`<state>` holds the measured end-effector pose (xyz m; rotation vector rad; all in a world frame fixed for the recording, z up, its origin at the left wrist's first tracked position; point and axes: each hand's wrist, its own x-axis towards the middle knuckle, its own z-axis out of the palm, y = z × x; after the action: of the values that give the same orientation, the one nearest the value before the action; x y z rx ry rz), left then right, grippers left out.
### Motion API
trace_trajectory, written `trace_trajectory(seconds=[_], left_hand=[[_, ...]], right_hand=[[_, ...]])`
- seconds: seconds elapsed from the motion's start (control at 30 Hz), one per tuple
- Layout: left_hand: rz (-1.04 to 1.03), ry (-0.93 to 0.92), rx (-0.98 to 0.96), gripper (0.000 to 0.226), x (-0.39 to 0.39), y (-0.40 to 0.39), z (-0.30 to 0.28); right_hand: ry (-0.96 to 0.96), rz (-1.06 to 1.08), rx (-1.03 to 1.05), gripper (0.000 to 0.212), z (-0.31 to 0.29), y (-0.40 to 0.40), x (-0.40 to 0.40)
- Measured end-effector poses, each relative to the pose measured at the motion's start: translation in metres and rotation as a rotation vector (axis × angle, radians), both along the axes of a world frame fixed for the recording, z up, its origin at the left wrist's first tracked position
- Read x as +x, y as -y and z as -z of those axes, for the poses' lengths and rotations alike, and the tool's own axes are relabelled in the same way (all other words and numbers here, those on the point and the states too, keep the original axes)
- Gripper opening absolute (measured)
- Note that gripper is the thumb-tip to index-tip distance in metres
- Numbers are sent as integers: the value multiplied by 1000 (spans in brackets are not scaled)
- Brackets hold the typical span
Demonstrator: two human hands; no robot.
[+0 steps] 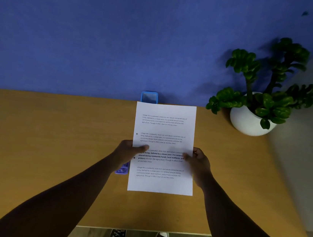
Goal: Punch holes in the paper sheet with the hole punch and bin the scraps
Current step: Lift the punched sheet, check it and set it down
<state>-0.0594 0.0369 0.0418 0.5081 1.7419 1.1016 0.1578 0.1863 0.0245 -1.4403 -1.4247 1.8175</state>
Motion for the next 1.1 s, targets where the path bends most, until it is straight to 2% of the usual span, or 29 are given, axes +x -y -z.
trace_trajectory(seconds=[0.2, 0.33, 0.43, 0.63, 1.1], left_hand=[[-45, -61, 41, 31, 7, -8, -6], [-164, -138, 164, 18, 14, -16, -16], [-213, -171, 265, 18, 21, -22, -26], [-229, -156, 376, 18, 30, -28, -38], [-251, -175, 390, 24, 35, -29, -35]], right_hand=[[-56, -27, 15, 24, -17, -3, -4], [-89, -57, 82, 27, -34, -8, -10], [-121, -77, 171, 34, -46, -10, -14], [-152, -27, 260, 28, -56, -10, -21], [-26, -37, 388, 34, -51, -9, -19]])
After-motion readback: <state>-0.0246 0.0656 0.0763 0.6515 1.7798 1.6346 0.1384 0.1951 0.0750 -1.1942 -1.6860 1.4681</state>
